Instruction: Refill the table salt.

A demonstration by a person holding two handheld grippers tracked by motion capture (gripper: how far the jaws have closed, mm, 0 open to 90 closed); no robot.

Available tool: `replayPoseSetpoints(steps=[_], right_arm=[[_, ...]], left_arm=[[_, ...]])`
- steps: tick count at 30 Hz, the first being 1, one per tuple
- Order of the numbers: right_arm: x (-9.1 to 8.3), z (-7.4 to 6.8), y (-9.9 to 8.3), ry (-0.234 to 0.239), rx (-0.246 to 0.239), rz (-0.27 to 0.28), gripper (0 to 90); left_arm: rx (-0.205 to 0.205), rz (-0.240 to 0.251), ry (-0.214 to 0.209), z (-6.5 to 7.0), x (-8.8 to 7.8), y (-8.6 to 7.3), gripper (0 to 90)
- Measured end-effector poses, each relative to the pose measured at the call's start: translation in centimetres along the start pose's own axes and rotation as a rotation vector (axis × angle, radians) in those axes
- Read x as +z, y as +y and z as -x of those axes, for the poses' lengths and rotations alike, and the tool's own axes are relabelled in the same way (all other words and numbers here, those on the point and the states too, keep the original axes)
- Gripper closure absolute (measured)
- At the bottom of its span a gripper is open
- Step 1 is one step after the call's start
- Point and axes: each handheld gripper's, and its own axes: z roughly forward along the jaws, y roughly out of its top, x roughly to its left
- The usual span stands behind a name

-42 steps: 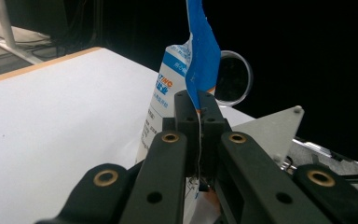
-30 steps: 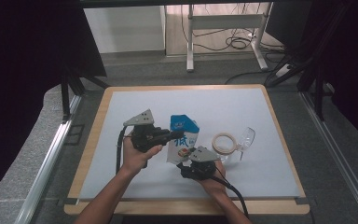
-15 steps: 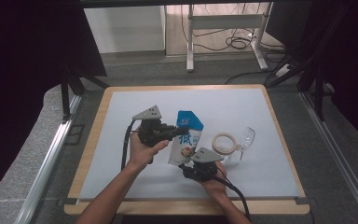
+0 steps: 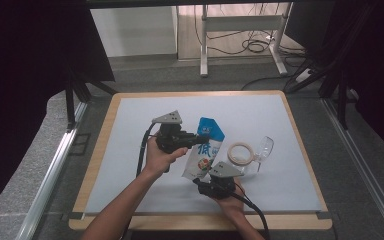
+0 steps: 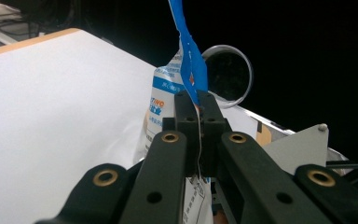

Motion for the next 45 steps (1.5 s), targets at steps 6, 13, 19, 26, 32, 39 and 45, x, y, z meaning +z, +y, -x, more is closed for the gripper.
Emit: replayPoseSetpoints(steps=[6, 13, 19, 26, 32, 39, 45], right_arm=[[-0.5, -0.2, -0.3, -0.017, 0.014, 0.005, 45.7], [-0.5, 0.0, -0.5, -0.031, 0.014, 0.004, 46.1], [-0.7, 0.5, -0.2, -0.047, 0.006, 0.029, 44.0], [-0.6, 0.5, 0.0, -0.072, -0.023, 0.057, 36.2], [-0.5, 0.3, 0.1, -0.095, -0.056, 0.063, 30.7], [-0.2, 0.1, 0.2, -0.122, -0.090, 0.059, 28.3], [0.0, 0.0, 0.3, -0.152, -0.118, 0.063, 27.8]], left_arm=[[-0.007, -0.025, -0.032, -0.3, 0.7, 0.2, 90.0], [-0.003, -0.027, -0.053, 0.2, 1.2, 0.3, 90.0], [0.021, -0.017, -0.066, 1.1, 0.7, 0.4, 90.0], [0.032, -0.005, -0.075, 1.7, 0.0, 0.3, 90.0], [0.040, 0.011, -0.074, 2.3, -0.7, 0.4, 90.0], [0.043, 0.023, -0.080, 2.7, -1.2, 0.5, 90.0], [0.044, 0.024, -0.088, 2.9, -1.2, 0.5, 90.0]])
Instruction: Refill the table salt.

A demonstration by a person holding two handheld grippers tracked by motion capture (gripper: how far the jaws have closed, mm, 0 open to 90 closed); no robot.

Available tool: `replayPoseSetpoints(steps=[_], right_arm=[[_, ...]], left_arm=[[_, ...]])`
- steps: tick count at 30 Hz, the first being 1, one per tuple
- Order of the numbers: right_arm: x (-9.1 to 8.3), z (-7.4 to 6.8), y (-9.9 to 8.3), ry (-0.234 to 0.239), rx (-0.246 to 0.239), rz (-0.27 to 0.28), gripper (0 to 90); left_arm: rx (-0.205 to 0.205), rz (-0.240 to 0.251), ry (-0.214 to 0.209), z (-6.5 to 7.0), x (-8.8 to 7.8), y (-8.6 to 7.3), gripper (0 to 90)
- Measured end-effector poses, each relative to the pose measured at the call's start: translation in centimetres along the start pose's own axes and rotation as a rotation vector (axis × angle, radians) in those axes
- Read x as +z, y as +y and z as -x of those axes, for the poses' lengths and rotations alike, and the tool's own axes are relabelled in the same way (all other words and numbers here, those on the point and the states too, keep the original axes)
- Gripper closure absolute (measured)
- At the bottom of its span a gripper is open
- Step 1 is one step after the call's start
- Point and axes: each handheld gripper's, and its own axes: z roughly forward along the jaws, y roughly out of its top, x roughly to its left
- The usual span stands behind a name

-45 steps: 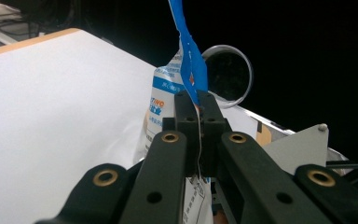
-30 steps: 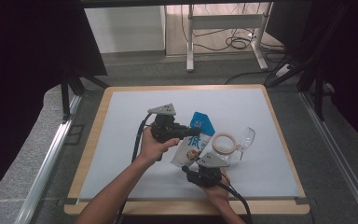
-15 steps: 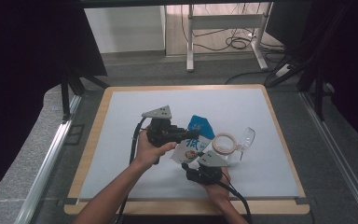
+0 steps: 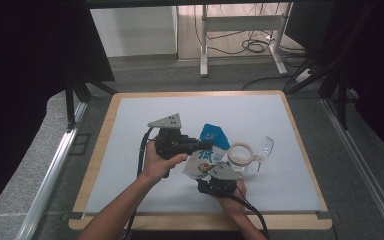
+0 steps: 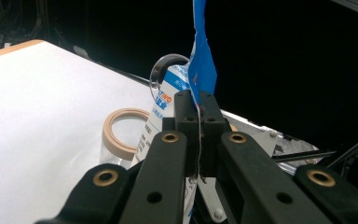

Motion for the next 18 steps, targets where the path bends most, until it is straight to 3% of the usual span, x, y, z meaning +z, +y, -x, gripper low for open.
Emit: replayPoseSetpoints(steps=[5, 11, 18], right_arm=[[-0.3, -0.1, 0.2, 0.003, -0.019, 0.031, 28.5], [-0.5, -0.3, 0.2, 0.063, -0.035, 0.044, 42.3], [-0.9, -0.5, 0.0, 0.054, -0.036, 0.028, 44.0]], left_arm=[[0.002, 0.000, 0.000, 0.1, 0.2, 0.0, 90.0], [-0.013, -0.018, -0.004, -0.4, 0.9, -0.1, 90.0], [-0.027, -0.024, 0.001, -1.0, 1.2, 0.0, 90.0]])
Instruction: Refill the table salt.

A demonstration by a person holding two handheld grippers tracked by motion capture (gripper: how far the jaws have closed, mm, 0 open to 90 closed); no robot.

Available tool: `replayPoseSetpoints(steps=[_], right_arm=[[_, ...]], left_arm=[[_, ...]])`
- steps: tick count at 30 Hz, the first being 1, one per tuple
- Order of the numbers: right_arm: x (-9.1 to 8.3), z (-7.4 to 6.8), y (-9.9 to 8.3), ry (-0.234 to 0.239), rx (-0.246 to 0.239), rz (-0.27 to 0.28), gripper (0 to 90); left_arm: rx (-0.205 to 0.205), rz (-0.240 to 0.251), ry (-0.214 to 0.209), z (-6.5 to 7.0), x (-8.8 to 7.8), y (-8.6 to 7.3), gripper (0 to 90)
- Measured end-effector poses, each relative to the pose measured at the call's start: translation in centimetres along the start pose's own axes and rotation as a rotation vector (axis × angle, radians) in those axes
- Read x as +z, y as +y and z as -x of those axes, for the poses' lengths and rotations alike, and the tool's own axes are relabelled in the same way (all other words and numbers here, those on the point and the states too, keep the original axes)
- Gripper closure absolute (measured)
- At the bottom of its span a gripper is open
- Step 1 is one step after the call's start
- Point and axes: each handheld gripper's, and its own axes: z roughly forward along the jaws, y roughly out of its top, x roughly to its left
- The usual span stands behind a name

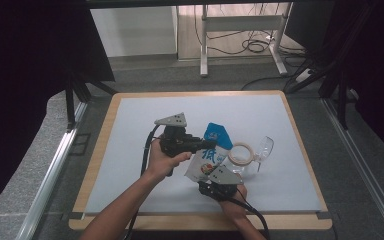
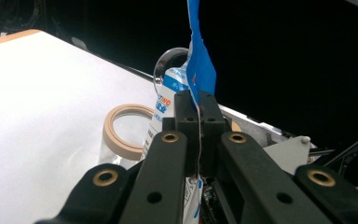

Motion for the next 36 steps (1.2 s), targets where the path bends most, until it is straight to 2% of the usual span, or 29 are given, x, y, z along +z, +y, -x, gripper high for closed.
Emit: replayPoseSetpoints(steps=[3, 5, 10, 14, 17, 22, 26, 36], right_arm=[[-0.2, 0.1, -0.1, -0.016, 0.003, -0.014, 40.9], [-0.3, 0.1, -0.1, -0.039, -0.004, -0.017, 38.2], [-0.4, 0.2, -0.4, -0.069, 0.012, -0.024, 34.6], [-0.6, 0.3, -0.4, -0.073, 0.006, -0.008, 36.1], [-0.6, 0.1, -0.2, -0.061, -0.021, 0.013, 39.1], [-0.7, -0.1, -0.1, -0.048, -0.021, 0.013, 44.0], [-0.8, -0.1, 0.1, -0.002, -0.006, -0.010, 47.1], [-0.4, 0.0, 0.0, 0.052, 0.063, -0.052, 48.1]], left_arm=[[-0.007, 0.005, -0.015, 0.0, 0.0, -0.1, 90.0], [0.004, 0.001, -0.016, 0.3, 0.0, -0.1, 90.0], [0.013, 0.003, -0.009, 0.6, -0.1, 0.0, 90.0], [0.004, 0.015, -0.014, 0.5, -0.4, 0.0, 90.0], [0.006, 0.016, -0.014, 0.5, -0.4, 0.0, 90.0], [0.004, 0.017, 0.003, 0.3, -0.3, 0.1, 90.0], [-0.005, 0.011, 0.009, -0.1, 0.0, 0.1, 90.0], [-0.018, -0.018, 0.023, -0.9, 0.8, 0.1, 90.0]])
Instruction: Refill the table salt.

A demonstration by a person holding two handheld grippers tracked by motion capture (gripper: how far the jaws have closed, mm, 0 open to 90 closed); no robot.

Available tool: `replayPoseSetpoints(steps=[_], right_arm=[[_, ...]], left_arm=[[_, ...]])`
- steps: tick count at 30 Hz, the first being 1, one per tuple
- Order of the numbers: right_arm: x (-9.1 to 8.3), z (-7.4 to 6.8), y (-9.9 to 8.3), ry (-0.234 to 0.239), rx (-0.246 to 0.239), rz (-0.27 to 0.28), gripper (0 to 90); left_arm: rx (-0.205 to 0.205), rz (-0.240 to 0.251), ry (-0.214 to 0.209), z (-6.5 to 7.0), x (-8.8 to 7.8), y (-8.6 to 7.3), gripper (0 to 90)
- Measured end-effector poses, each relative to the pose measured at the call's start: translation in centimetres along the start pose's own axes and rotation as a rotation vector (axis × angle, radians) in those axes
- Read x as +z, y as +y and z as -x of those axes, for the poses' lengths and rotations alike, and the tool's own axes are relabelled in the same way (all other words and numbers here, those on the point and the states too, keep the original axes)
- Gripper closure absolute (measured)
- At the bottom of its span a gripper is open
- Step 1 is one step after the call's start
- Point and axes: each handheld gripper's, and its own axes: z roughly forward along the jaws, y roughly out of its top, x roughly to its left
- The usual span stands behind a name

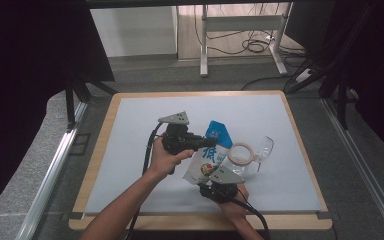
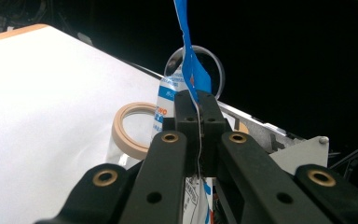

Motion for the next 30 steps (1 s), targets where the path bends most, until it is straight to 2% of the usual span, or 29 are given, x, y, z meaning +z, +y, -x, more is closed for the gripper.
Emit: replayPoseSetpoints(steps=[15, 19, 30], right_arm=[[0.8, 0.4, -0.3, 0.035, 0.092, -0.031, 49.7], [1.0, 0.5, -0.4, 0.029, 0.115, -0.045, 50.1], [1.3, 0.7, -0.5, 0.018, 0.171, -0.053, 50.4]], left_arm=[[-0.016, -0.095, 0.019, -1.2, 2.3, 0.9, 90.0], [-0.032, -0.118, 0.014, -1.8, 3.0, 1.1, 90.0], [-0.027, -0.181, 0.008, -2.5, 4.6, 1.8, 90.0]])
